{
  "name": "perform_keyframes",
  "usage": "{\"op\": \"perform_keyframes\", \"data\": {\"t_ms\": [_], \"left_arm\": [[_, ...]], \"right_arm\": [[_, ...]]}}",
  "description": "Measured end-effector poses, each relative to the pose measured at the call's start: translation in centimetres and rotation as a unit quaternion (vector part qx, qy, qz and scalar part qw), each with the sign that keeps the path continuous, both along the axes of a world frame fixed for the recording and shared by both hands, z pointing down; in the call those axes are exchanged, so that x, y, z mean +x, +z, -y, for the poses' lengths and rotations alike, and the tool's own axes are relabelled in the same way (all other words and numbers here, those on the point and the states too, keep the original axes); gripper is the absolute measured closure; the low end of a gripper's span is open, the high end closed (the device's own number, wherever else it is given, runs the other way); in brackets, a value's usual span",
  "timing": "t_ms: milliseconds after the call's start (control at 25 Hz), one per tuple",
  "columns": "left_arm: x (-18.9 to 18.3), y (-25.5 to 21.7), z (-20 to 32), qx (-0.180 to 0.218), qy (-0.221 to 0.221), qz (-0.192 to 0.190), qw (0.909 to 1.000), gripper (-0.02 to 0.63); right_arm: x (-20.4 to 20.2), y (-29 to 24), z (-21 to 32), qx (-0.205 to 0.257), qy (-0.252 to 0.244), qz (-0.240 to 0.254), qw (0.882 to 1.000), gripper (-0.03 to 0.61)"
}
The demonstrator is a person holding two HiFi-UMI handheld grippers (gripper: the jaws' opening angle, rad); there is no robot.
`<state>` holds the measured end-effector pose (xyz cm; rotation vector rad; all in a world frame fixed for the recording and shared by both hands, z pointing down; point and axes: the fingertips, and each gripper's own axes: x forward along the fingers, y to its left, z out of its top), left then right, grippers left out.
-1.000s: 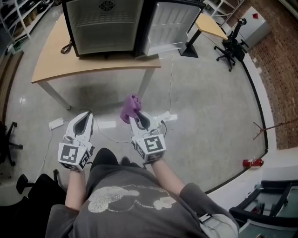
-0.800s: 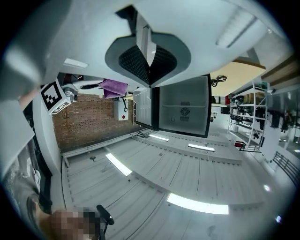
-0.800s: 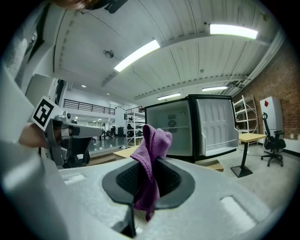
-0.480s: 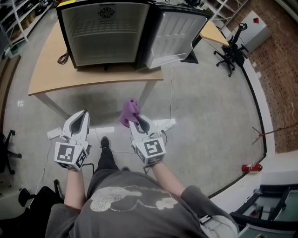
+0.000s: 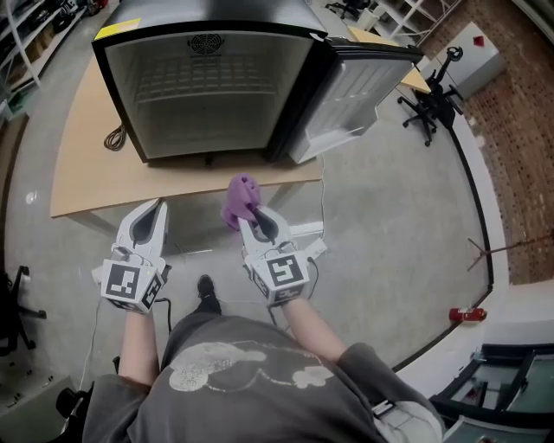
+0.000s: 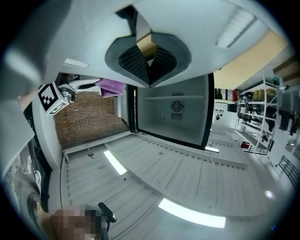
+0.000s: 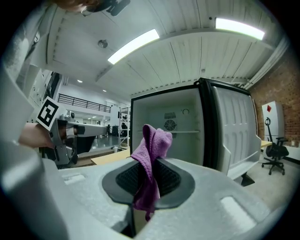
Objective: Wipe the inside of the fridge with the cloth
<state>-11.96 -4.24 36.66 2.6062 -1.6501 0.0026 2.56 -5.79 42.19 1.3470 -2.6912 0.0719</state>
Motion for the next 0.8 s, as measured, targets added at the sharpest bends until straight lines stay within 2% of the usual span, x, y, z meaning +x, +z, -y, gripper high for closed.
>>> {"op": "perform_keyframes", "data": {"t_ms": [240, 440, 800], "left_arm": [[-4.5, -0.6, 5.5, 0.008, 0.004, 0.004, 1.0000, 0.596], [-6.8, -1.1, 8.9, 0.023, 0.014, -0.001, 0.9996, 0.597], [-6.2, -2.6, 10.2, 0.034, 0.005, 0.002, 0.9994, 0.596]], "right_arm": [[-5.2, -1.1, 5.4, 0.015, -0.003, -0.006, 1.000, 0.538], [-8.0, -1.5, 8.2, 0.022, -0.006, -0.010, 1.000, 0.538], [-9.7, -4.5, 9.6, 0.055, -0.037, 0.001, 0.998, 0.538]]}}
